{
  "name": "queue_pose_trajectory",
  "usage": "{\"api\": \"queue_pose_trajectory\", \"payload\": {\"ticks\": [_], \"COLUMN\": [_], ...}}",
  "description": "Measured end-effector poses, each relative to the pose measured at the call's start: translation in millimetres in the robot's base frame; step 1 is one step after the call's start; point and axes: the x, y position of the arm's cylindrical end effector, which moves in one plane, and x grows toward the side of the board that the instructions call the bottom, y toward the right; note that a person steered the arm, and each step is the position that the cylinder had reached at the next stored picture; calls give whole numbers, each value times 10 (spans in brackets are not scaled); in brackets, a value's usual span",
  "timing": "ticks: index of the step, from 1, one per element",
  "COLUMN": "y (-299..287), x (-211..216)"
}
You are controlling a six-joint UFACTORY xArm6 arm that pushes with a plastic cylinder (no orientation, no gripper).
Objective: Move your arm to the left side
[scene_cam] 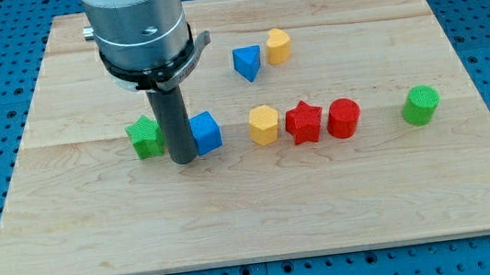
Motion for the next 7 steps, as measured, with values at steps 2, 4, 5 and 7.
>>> {"api": "queue_pose_trajectory", "payload": {"ticks": [2, 4, 5, 7], "y": [28, -99, -63, 582], "x": [63, 239, 710, 752]}}
